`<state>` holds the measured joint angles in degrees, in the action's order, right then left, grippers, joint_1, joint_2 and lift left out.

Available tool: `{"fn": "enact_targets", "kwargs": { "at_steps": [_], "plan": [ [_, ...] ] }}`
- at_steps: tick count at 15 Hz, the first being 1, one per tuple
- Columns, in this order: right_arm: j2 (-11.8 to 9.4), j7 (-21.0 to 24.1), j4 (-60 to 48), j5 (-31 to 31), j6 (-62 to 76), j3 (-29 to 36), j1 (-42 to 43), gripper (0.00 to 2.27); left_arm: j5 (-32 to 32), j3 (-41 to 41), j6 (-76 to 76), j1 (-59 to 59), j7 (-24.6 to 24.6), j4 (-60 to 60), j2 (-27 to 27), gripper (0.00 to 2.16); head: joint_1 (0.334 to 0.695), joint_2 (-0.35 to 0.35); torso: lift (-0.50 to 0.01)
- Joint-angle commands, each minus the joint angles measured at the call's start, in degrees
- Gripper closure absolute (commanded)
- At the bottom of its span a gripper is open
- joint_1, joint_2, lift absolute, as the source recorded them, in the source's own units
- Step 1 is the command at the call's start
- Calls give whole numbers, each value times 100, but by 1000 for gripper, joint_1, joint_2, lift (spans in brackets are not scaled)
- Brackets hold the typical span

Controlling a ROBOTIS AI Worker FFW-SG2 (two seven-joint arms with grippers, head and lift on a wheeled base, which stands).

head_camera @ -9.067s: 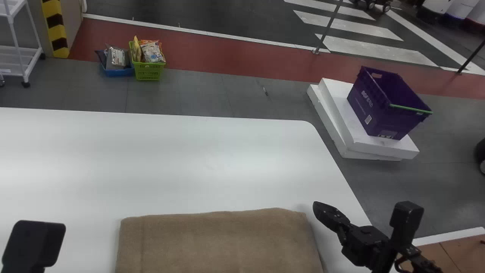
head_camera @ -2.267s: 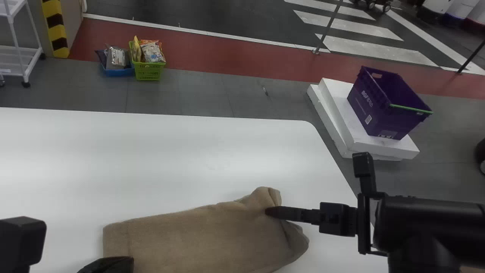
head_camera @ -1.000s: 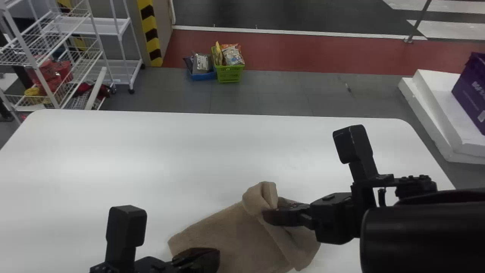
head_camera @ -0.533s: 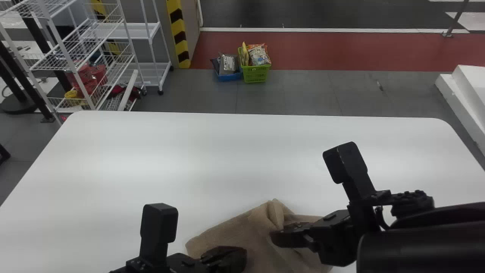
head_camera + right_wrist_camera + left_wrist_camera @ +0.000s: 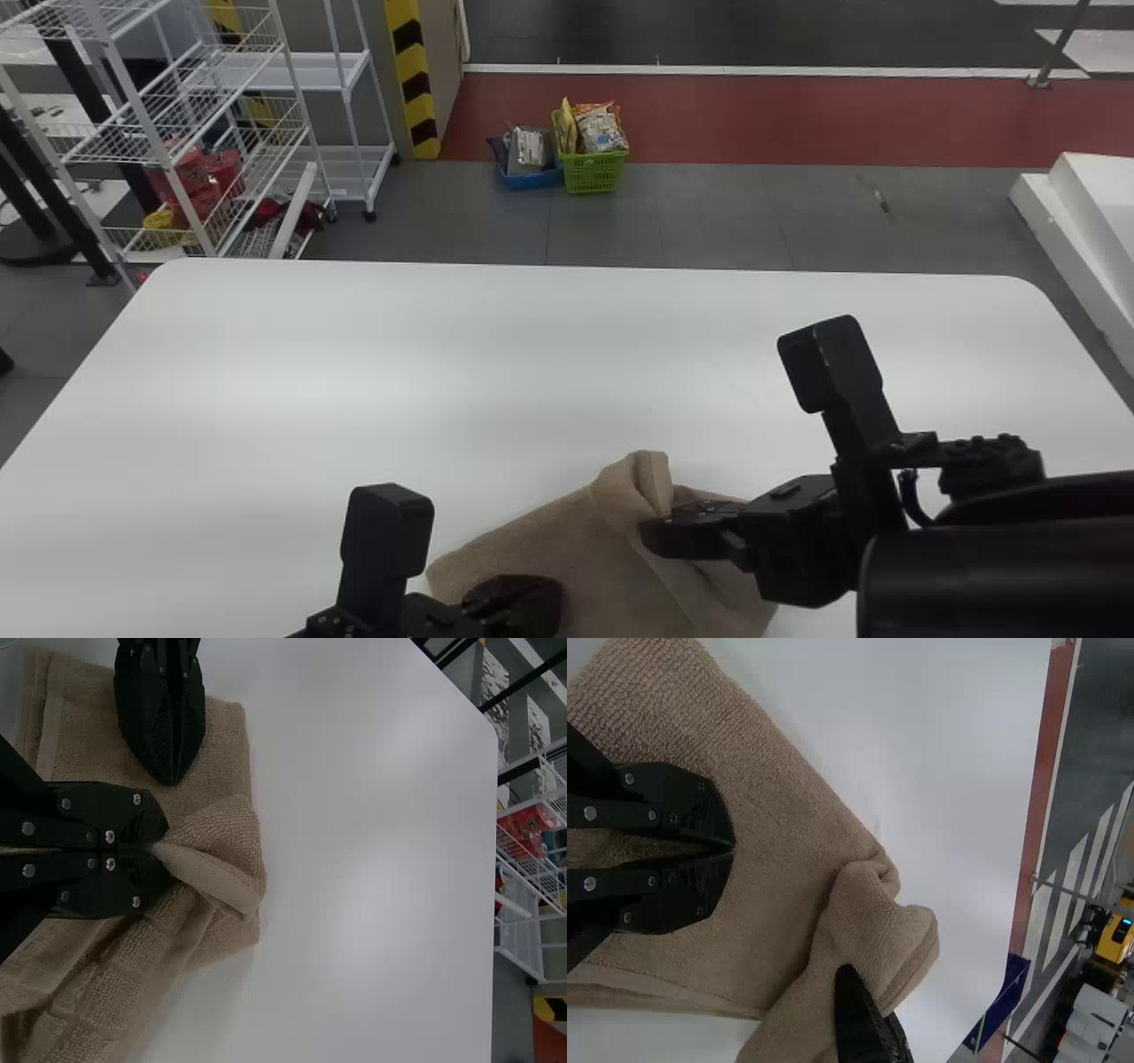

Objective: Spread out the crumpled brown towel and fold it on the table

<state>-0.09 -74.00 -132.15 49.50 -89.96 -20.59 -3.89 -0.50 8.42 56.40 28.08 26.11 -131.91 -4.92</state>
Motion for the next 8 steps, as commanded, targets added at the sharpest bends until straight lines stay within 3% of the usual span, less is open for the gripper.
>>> {"fn": "enact_targets", "kwargs": {
  "at_steps": [1,5,8],
  "plan": [
    [14,0,-197,95,-12,-226,-60,1619,-117,55,-54,-4,-36,34,-9,994,695,34,-127],
    [14,114,-65,236,-12,-542,72,1619,-117,169,-106,5,-36,113,0,994,695,60,-127],
    [14,668,366,-72,-12,-762,2,1619,-108,213,-194,5,-36,183,8,994,695,57,-127]
  ]
}}
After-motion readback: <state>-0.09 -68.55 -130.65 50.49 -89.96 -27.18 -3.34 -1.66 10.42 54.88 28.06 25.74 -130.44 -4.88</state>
